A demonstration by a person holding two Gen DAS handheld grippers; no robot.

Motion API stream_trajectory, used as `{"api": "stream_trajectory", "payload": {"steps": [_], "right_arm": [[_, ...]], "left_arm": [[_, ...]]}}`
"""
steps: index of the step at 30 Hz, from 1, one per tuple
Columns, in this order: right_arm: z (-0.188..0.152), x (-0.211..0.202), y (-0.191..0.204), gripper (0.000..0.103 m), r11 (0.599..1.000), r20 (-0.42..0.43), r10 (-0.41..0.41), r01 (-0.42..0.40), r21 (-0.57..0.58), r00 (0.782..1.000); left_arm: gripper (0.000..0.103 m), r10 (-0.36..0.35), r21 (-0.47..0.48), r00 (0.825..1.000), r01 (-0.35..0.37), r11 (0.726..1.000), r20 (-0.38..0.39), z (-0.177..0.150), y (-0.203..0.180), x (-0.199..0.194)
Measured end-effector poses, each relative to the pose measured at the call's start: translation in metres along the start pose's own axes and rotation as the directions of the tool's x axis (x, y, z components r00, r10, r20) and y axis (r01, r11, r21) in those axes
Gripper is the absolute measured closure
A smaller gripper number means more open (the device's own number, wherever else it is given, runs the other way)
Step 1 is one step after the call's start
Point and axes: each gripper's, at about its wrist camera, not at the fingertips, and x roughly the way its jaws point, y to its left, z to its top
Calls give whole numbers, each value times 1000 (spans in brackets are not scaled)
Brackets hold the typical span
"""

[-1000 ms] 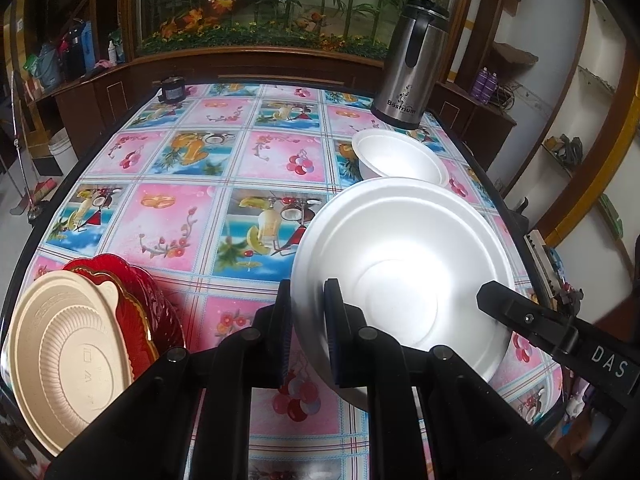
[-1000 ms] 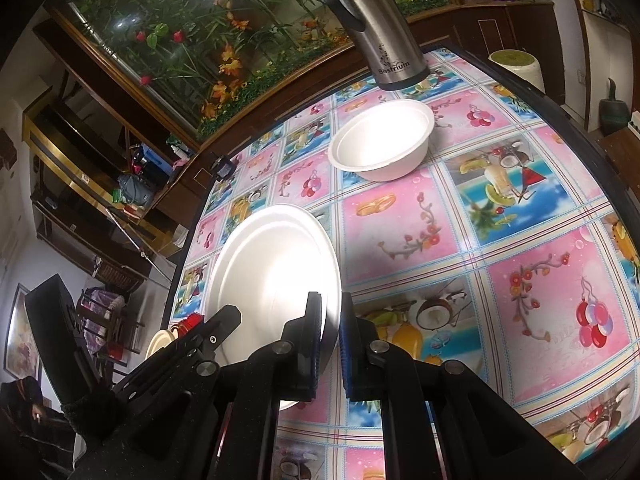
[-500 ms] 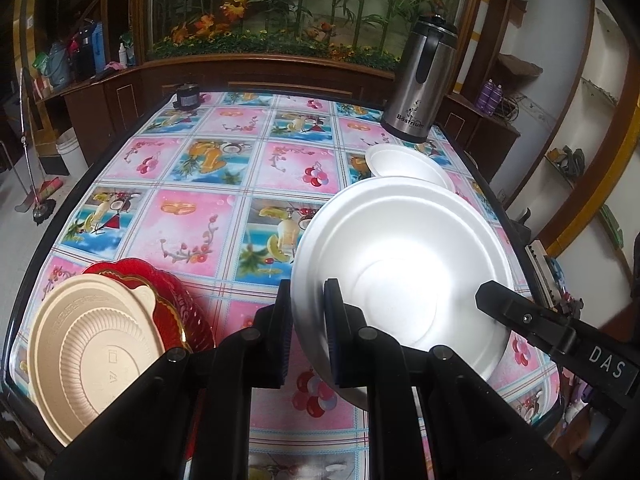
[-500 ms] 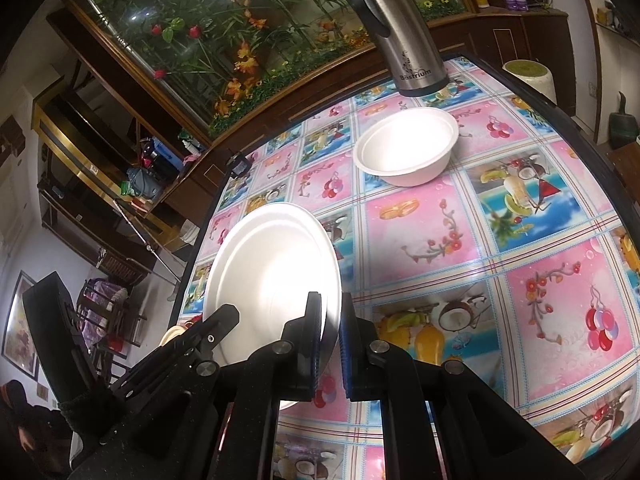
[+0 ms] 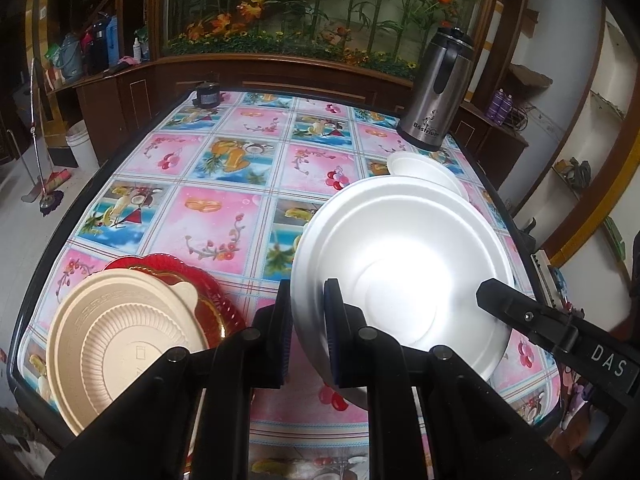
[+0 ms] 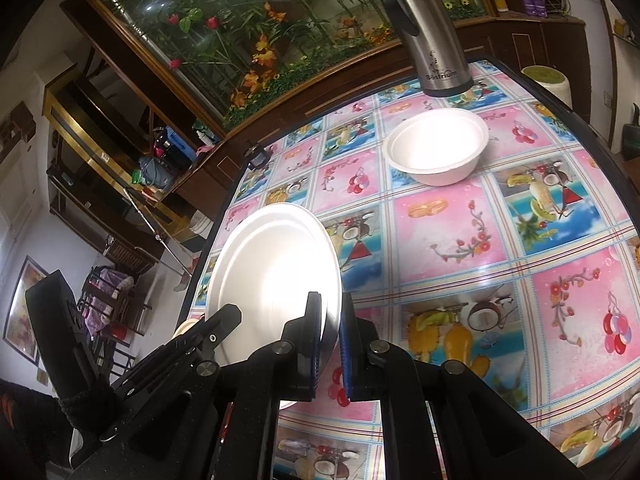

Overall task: Organize plates and bowls
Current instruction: 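Carry the white foam plate over the red and beige stack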

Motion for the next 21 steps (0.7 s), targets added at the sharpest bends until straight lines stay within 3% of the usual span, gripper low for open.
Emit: {"api": "stream_trajectory", "payload": {"steps": [21], "right_arm": [[-4,21,56,95,994,-46,71,-75,-83,996]], "left_arm": [[91,63,-77,998,-60,995,32,1,57,-24]]}}
